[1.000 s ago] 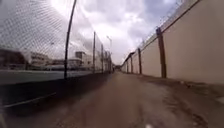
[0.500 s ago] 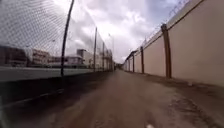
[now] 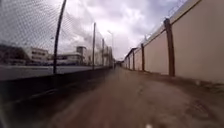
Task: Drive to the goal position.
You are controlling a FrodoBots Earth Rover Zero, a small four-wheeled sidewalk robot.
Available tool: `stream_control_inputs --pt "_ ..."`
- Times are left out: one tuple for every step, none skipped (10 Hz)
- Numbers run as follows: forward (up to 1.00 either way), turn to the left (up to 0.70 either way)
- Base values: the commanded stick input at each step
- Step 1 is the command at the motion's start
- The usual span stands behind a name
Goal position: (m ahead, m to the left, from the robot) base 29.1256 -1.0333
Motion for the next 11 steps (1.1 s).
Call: stream_control_inputs --pt "0.7 -0.28" --pt "0.7 -0.28" --pt "0.7 0.0" --pt "0.7 0.0" --pt "0.7 0.0" --pt "0.7 0.0" --pt "0.7 0.0" --pt "0.7 0.0" --pt "0.7 0.0" --pt "0.7 0.0" --pt "0.7 0.0"
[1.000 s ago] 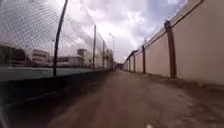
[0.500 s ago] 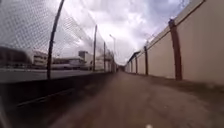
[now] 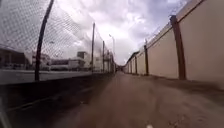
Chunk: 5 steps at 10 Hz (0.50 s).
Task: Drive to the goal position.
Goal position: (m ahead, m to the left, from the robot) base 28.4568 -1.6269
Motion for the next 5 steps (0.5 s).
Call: stream_control_inputs --pt "0.7 0.0" --pt "0.7 0.0" --pt "0.7 0.0" --pt "0.7 0.0" --pt "0.7 0.0"
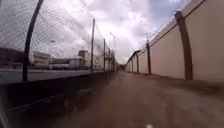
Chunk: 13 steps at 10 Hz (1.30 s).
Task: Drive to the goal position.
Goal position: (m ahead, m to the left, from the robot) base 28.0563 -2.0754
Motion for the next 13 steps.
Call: stream_control_inputs --pt "0.7 -0.28" --pt "0.7 -0.28" --pt "0.7 0.0" --pt "0.7 0.0" --pt "0.7 0.0" --pt "0.7 0.0" --pt "0.7 -0.09" --pt "0.7 -0.24" --pt "0.7 -0.28" --pt "0.7 -0.25" --pt "0.7 -0.11" --pt "0.7 -0.1" --pt "0.7 -0.21"
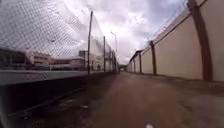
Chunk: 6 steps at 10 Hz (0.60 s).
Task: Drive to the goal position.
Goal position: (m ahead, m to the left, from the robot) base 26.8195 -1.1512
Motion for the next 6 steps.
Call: stream_control_inputs --pt "0.7 -0.22" --pt "0.7 -0.07" --pt "0.7 0.0" --pt "0.7 0.0" --pt "0.7 -0.28" --pt "0.7 -0.28"
